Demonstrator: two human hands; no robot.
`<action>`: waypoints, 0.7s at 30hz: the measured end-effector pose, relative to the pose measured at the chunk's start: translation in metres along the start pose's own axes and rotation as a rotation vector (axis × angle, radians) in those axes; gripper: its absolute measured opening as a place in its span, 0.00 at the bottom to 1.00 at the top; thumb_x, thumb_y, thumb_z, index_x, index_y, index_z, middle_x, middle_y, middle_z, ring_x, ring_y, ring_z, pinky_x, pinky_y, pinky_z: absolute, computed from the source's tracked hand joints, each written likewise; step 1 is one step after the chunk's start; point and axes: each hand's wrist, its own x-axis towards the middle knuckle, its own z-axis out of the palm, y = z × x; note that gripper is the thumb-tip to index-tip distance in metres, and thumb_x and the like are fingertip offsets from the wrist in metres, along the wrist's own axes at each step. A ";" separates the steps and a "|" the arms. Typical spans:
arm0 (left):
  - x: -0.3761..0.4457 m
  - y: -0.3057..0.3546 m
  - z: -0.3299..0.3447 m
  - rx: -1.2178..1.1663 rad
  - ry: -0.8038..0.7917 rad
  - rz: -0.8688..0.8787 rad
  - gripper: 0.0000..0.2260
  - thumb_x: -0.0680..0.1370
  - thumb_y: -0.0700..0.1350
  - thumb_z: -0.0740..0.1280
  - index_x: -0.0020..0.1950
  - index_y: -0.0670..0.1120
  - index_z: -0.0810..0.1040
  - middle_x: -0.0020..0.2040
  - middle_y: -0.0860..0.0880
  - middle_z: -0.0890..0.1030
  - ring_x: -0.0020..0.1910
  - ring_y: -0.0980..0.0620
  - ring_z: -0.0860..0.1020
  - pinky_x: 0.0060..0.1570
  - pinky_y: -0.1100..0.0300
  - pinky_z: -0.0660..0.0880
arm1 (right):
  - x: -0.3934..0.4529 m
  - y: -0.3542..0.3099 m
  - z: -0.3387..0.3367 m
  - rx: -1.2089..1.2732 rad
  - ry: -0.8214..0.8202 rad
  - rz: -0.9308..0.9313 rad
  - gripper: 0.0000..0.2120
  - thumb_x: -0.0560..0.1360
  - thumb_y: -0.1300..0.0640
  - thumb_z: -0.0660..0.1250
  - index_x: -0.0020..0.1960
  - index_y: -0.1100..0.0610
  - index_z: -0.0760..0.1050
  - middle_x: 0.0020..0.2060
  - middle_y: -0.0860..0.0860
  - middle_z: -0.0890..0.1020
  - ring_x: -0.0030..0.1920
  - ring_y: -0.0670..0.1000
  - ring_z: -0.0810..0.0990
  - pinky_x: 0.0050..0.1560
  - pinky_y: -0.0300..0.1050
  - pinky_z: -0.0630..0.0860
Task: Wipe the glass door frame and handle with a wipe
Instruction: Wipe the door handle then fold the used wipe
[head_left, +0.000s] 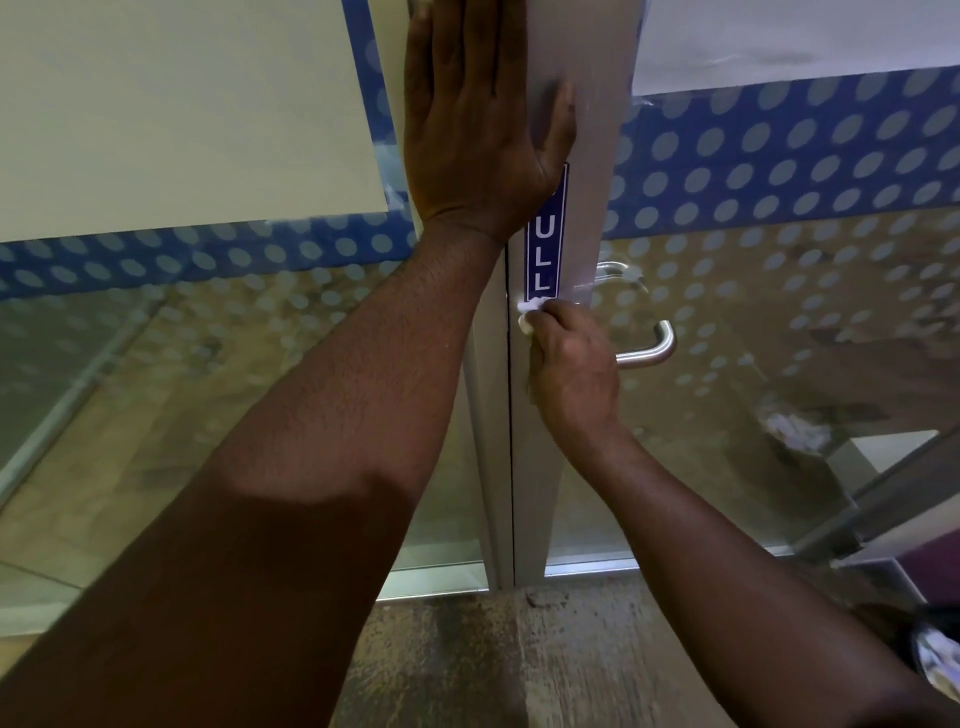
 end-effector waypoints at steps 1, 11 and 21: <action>0.000 0.000 0.000 0.004 0.003 -0.001 0.31 0.77 0.60 0.67 0.66 0.35 0.76 0.65 0.35 0.77 0.65 0.35 0.76 0.75 0.61 0.39 | 0.000 -0.001 0.000 -0.033 -0.024 -0.044 0.09 0.72 0.69 0.67 0.52 0.64 0.80 0.49 0.57 0.81 0.49 0.56 0.78 0.45 0.49 0.79; -0.001 0.002 -0.007 -0.016 -0.012 -0.023 0.30 0.77 0.61 0.67 0.66 0.36 0.77 0.65 0.35 0.78 0.65 0.35 0.76 0.75 0.64 0.39 | -0.016 0.002 -0.009 -0.603 -0.405 -0.403 0.20 0.78 0.59 0.59 0.68 0.63 0.70 0.67 0.60 0.75 0.73 0.55 0.66 0.74 0.55 0.33; 0.002 0.006 -0.016 -0.004 -0.039 0.016 0.30 0.79 0.61 0.63 0.68 0.36 0.75 0.67 0.36 0.76 0.67 0.35 0.74 0.69 0.55 0.60 | -0.023 -0.015 0.005 -0.947 -0.420 -0.503 0.19 0.80 0.64 0.49 0.62 0.68 0.73 0.61 0.70 0.76 0.67 0.68 0.71 0.72 0.59 0.38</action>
